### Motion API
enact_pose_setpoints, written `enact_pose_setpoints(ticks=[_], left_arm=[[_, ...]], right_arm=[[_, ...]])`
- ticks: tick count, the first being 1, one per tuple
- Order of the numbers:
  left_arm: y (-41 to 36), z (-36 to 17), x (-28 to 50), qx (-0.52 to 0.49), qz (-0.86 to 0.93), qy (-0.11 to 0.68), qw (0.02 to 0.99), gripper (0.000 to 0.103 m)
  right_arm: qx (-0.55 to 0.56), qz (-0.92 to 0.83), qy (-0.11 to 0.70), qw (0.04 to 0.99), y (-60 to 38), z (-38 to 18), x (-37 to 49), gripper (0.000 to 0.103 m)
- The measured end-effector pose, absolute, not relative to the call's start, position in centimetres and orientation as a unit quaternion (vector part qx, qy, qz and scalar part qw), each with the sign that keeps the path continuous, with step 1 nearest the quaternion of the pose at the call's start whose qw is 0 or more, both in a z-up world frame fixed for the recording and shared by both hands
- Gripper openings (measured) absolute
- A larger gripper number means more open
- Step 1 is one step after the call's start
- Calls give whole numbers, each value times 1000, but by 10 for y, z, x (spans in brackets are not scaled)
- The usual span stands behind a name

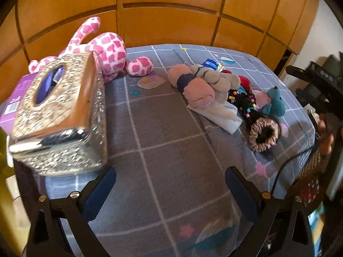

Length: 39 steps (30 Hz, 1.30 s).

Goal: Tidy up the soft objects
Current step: 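Grasp the pink rolled towel with navy band in the left gripper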

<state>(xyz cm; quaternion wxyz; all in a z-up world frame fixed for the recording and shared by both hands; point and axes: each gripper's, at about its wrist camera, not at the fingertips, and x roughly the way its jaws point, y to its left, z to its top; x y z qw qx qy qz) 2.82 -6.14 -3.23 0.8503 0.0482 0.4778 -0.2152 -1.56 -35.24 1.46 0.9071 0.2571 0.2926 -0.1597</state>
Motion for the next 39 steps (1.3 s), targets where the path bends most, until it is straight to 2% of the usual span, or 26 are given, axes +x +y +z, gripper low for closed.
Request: enact_pose_setpoints(ticks=[6,16,18,23,25,28,29,32,35,39], left_arm=[[-82,-23,53,33,-213,467,857,99],[-126,-28,119,18,-205,474,856,95],[-132,-34,134,19,-198,486,851,85],[-151,-47,162,28,-202,505,839,81],[-161,-52,172,29,-209,511,833,76],[-173,-65,187,34,-207,521,828,62],[-175,-73,194,28,-209,532,820,52],[-172,-82,201,6,-218,542,812,50],[-166,-78,195,10,-234,530,815,44],[-143,-64,176,-8,-243,506,827,44]], right_arm=[[260,-149,295,907,-351,14,-13,76],[202,-141,289,925,-330,21,-9,76],[196,-137,287,928,-328,22,-9,76],[204,-129,281,929,-330,22,-10,76],[214,-125,280,928,-332,21,-10,76],[229,-121,280,924,-336,19,-10,76],[233,-120,281,923,-337,18,-11,76],[236,-120,281,922,-337,18,-10,76],[235,-120,283,922,-337,18,-10,76],[229,-122,282,924,-335,20,-10,76]])
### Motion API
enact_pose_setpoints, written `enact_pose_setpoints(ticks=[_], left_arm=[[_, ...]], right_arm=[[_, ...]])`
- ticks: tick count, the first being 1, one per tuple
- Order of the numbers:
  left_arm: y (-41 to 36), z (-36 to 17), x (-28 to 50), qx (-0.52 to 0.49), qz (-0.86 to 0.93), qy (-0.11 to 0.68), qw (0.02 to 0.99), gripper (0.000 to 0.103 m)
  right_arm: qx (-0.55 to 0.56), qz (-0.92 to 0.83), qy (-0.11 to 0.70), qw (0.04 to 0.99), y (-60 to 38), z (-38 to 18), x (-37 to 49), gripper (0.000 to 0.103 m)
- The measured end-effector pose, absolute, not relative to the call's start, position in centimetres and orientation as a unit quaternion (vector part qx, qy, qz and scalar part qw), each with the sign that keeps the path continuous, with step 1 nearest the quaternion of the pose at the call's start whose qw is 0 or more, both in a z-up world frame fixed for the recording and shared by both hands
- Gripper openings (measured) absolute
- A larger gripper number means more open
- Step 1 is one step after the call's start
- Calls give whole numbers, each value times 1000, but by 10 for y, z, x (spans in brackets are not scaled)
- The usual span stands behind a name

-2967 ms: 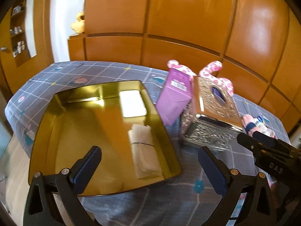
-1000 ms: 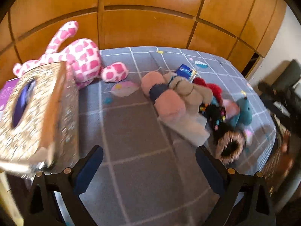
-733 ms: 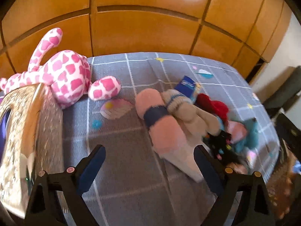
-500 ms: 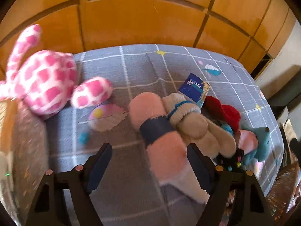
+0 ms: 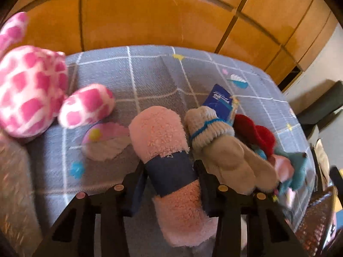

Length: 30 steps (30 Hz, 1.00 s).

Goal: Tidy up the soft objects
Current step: 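Grasp the pink rolled towel with navy band in the left gripper, then grasp the white sock with blue stripe in the right gripper while the left holds the towel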

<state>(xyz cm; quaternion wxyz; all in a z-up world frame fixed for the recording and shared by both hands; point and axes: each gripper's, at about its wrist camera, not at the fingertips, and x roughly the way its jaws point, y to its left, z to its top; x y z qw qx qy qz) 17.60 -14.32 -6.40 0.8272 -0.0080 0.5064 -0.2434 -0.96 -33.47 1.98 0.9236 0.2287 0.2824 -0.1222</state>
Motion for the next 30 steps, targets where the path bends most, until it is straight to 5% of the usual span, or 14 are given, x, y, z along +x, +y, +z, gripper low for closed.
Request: enact_pose_setpoints(ticks=[10,28,30], left_arm=[[-106,-82,74,58,-234,470,849,45],[-103,-88,60,70,-245,447,857,48],[-103,-87,61,66,-245,448,857,48]], right_arm=[[231,-110,311,915,-332,16,-1,76],[132,-28,468,873,-280,-29,142,76],[129,-19,489,863,-278,-47,155,54]])
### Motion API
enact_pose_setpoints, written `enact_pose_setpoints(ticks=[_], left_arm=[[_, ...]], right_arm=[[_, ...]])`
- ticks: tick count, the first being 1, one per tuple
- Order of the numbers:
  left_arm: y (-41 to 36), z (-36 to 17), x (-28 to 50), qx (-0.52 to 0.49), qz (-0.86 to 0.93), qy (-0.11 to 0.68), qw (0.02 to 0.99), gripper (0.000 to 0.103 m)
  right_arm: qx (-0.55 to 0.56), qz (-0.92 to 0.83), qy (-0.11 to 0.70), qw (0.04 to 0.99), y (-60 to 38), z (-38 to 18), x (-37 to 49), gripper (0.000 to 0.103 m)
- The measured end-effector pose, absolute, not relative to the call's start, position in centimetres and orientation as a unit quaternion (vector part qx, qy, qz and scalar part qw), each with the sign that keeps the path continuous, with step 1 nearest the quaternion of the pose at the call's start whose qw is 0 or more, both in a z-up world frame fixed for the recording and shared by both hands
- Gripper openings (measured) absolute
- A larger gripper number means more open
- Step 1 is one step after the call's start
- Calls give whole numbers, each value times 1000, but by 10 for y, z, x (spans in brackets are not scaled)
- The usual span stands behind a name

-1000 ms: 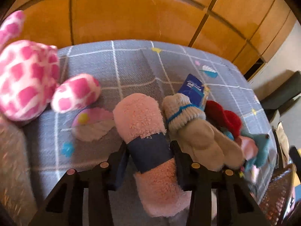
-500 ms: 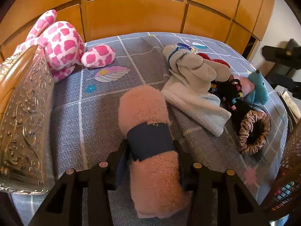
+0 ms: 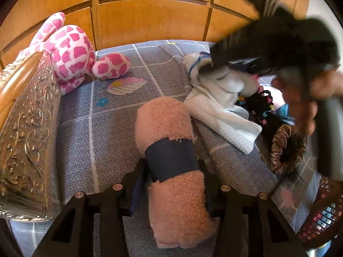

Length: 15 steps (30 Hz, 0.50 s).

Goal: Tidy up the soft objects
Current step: 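Grasp the white sock with blue stripe in the right gripper while the left holds the towel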

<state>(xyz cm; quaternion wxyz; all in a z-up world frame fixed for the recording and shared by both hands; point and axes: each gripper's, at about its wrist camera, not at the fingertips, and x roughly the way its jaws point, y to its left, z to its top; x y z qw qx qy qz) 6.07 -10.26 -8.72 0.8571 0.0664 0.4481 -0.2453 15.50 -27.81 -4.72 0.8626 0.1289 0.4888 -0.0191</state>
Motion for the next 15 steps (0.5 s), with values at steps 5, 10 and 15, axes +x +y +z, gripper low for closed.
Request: enact_pose_setpoints(ticks=[5,10,15], left_arm=[[-103,-87,55,68,-239,437,865,48],[-103,-86,54,69,-238,435,866,48],[-105,-81,53,76,-232,442,863,38]], right_arm=[[93,-15,506,857,-269,-69,161,25],[153,3,529,835,-282,-84,164,27],[133,-6,522,842,-277,-83,162,27]])
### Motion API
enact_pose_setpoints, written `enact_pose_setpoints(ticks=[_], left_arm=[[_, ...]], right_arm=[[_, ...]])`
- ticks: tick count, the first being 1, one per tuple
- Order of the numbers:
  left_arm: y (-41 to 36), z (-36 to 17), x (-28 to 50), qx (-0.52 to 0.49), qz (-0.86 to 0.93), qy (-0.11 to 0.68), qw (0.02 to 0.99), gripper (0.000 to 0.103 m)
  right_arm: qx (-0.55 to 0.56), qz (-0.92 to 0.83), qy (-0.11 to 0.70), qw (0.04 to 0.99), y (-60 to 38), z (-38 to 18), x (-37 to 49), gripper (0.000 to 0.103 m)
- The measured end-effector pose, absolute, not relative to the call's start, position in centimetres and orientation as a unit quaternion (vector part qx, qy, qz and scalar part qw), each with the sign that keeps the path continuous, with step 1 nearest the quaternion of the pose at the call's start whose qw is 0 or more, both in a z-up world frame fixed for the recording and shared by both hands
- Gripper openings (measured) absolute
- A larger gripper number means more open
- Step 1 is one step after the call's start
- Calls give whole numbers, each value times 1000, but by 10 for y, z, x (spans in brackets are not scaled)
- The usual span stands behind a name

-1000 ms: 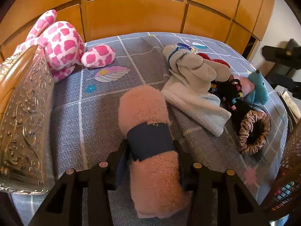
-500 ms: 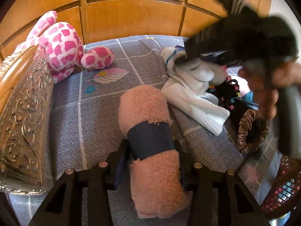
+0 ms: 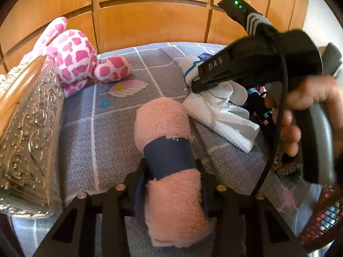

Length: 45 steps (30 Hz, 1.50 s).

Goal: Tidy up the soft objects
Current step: 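Grasp the white sock with blue stripe in the right gripper while the left holds the towel, then carry the pink towel into the gold tray and open the left gripper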

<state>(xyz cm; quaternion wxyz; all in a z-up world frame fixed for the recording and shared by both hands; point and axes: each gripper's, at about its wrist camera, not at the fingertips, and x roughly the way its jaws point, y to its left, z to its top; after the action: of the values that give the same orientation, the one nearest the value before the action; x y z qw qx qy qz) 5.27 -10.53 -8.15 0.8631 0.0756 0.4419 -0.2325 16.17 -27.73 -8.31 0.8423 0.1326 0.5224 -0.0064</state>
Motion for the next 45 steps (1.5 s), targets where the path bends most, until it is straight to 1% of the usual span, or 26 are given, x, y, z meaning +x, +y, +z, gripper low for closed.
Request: enact_pose_setpoints(ticks=[5,9,12,21,27,36,41,45], left_arm=[[-108,-69,44,88,-229,451,858,36],[-107,-38,32,88,-238,419,872,36],[-101,-9,33,70,-234,396,885,36],[-61,41,48,23,-169,371,913,36],[-29,57,42,8,-116,349,930,36],[39,66,45,-31,-40,332,942,37],[102,63,39,-80,19,331,940,37],[168,54,27,-117,90,332,932,37]], right_arm=[[72,-15,510,857,-259,-83,161,28],[74,-14,510,857,-261,-82,159,28],[64,-17,508,859,-257,-81,157,28],[32,-24,502,864,-240,-83,158,28],[20,-28,500,865,-233,-83,157,28],[5,-32,495,868,-230,-82,157,28],[-4,-36,491,870,-229,-83,156,28],[-3,-38,490,871,-229,-83,156,28]])
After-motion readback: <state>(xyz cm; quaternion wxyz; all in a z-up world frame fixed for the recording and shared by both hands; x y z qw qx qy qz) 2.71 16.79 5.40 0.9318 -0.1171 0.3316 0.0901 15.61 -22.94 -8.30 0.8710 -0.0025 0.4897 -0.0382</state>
